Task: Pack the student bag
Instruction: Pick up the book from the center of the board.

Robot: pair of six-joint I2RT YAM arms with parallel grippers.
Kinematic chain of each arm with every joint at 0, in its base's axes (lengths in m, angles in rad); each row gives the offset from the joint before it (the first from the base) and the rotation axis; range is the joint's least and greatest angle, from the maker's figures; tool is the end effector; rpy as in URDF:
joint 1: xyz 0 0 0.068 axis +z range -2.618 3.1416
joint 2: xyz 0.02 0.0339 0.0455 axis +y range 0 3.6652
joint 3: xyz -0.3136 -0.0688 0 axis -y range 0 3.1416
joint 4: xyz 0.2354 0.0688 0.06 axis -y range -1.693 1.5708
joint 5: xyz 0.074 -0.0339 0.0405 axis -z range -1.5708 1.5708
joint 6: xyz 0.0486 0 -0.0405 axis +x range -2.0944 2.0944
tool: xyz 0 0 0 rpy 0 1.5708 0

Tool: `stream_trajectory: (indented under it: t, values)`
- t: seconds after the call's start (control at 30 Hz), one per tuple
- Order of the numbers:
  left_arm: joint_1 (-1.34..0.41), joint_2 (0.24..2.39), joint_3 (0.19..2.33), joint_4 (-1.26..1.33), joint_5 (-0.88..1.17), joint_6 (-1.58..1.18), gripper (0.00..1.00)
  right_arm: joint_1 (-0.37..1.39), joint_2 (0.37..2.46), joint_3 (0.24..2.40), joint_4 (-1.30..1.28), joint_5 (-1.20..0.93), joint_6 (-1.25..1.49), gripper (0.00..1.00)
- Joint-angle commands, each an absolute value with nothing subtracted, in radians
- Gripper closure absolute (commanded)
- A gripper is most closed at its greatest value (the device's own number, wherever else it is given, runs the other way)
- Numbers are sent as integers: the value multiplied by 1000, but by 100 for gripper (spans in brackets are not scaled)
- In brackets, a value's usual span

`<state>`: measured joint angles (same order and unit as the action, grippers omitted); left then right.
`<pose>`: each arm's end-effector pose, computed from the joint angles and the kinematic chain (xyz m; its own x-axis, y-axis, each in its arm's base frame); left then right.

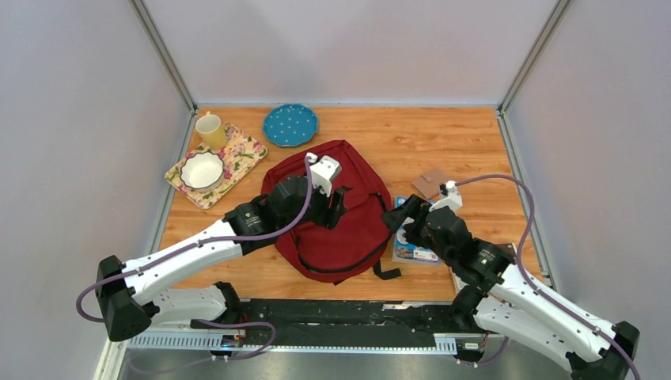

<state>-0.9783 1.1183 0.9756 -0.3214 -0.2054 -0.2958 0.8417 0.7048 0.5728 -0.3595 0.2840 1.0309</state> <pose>0.1384 -0.1879 0.3670 -0.4462 0.1517 -0.8820 0.6065 0.7759 -0.1733 0.0959 0.0869 0.2882 -0.6345 0.5256 -0.5666 -0.0137 0.7253 0.6882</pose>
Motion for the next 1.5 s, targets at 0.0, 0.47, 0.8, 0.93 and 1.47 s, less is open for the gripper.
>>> stream_trajectory:
  t: [0.0, 0.47, 0.8, 0.93, 1.47]
  values:
    - [-974, 1078, 980, -261, -123, -327, 32, 822, 631, 660, -742, 491, 936, 11]
    - [-1020, 1498, 1258, -189, 119, -370, 24, 99, 744, 810, -939, 103, 712, 0]
    - [-1055, 1827, 1496, -224, 316, -405, 23, -248, 817, 778, -1104, 147, 854, 3]
    - [-1055, 1856, 1511, -230, 321, -397, 23, -265, 917, 833, -1310, 376, 943, 3]
    - [-1054, 1870, 1545, -279, 334, -361, 23, -474, 876, 752, -1367, 384, 1071, 8]
